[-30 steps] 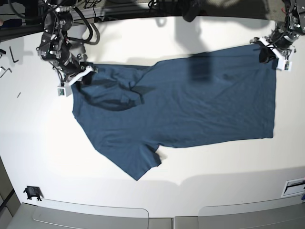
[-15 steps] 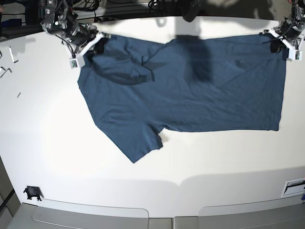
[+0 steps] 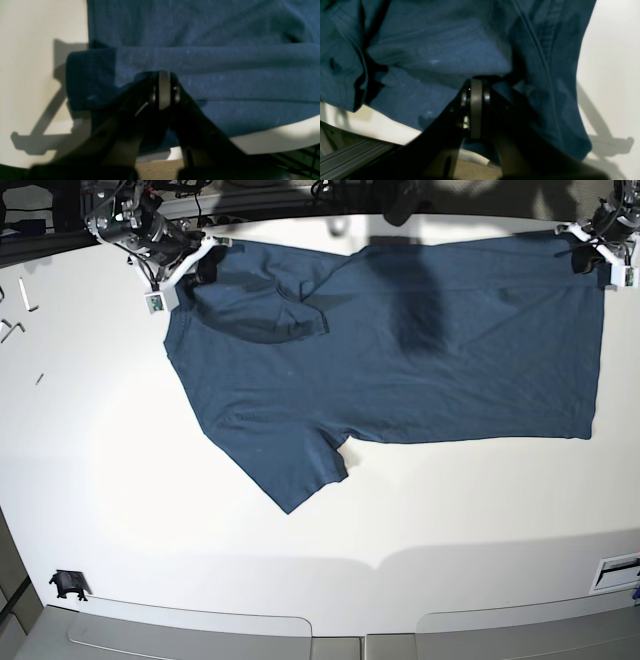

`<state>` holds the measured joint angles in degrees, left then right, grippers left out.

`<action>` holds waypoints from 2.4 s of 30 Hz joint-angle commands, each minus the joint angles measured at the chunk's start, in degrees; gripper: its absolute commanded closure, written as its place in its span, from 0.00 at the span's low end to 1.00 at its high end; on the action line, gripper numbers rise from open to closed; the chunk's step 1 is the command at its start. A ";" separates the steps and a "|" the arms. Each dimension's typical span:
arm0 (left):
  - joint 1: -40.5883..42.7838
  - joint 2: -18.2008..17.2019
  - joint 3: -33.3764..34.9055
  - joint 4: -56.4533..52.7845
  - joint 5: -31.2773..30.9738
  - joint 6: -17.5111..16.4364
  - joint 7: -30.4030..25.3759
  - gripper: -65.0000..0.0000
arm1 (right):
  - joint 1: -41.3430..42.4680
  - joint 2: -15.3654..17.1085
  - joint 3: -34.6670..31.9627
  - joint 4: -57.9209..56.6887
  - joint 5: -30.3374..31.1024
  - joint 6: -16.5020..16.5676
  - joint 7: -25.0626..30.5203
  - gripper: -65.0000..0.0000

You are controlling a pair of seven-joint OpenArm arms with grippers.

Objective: Fold the T-shirt properly
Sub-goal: 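Lower the right gripper onto the shirt side and grasp the fabric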

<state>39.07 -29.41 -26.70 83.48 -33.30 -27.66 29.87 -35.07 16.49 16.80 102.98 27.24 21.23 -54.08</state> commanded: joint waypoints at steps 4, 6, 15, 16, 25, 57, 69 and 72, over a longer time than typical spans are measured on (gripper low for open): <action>1.88 -0.17 0.37 -0.83 4.50 1.36 7.98 1.00 | -0.50 0.50 0.15 0.33 -1.90 -0.50 -2.51 1.00; 1.88 -0.15 0.20 -0.09 4.50 1.36 7.56 1.00 | -0.46 0.50 0.15 0.90 -1.53 -0.50 -2.49 1.00; 1.88 -0.17 -8.90 9.22 0.48 1.33 7.37 1.00 | 0.24 0.50 0.15 9.05 -1.53 -0.63 -1.92 1.00; 1.88 -0.17 -10.12 10.14 -0.85 1.33 7.39 1.00 | 0.61 0.50 0.15 9.99 -1.53 -0.63 -1.86 1.00; 1.88 -0.31 -14.71 14.45 -3.37 1.27 7.39 0.75 | 6.51 0.48 0.15 13.68 -2.47 -0.59 -1.60 0.89; 1.90 -0.28 -14.71 14.45 -3.21 1.27 7.43 0.75 | 49.59 0.66 0.15 -37.13 -6.16 5.84 9.42 0.42; 1.88 -0.28 -14.71 14.45 -3.23 1.29 7.37 0.75 | 52.11 0.33 0.04 -46.77 5.64 11.37 -5.60 0.42; 1.88 -0.28 -14.71 14.45 -3.23 1.29 7.39 0.75 | 52.02 0.33 0.04 -46.75 5.97 11.34 -5.64 0.42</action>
<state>40.62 -28.60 -40.84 97.03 -36.01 -26.35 37.98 16.34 16.34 16.86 55.88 33.85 32.80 -58.13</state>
